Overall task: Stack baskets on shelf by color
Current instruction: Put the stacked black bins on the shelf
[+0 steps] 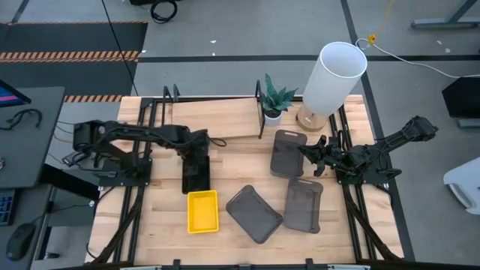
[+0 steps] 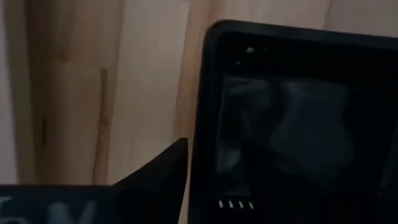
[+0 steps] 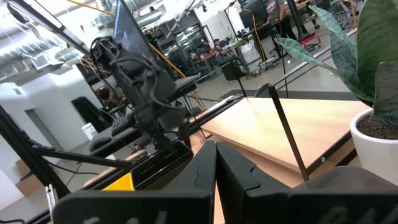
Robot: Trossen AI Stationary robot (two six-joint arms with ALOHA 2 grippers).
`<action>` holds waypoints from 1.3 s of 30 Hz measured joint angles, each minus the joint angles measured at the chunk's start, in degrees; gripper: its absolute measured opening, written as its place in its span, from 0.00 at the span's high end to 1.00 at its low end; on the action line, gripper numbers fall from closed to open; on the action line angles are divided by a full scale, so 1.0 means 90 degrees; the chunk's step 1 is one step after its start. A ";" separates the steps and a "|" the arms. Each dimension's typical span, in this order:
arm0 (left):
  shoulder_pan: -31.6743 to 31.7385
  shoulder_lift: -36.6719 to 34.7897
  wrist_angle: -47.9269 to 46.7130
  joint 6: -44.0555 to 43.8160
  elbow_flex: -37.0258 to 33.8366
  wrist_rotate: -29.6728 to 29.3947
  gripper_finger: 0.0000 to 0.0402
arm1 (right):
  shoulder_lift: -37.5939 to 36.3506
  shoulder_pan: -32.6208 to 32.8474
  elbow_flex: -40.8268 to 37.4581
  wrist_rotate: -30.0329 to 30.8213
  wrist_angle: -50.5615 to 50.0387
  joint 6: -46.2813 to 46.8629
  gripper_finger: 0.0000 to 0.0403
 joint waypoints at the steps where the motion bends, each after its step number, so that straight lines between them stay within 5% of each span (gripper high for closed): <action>1: 0.0000 0.0093 0.0018 0.0000 0.0000 -0.0002 0.62 | -0.0001 0.0000 0.0000 0.0001 0.0000 0.0002 0.96; 17: 0.0005 0.0594 0.0259 0.0176 0.0007 0.0129 0.97 | -0.0002 0.0000 0.0000 -0.0002 0.0001 0.0049 0.96; 28: 0.0235 0.0080 -0.0133 0.0542 0.0097 0.0082 0.97 | 0.0000 0.0000 0.0000 -0.0004 0.0000 0.0029 0.96; 39: 0.1088 -0.0445 -0.1536 0.1429 0.1410 -0.0003 0.97 | 0.0000 -0.0001 0.0000 0.0025 0.0052 -0.0019 0.96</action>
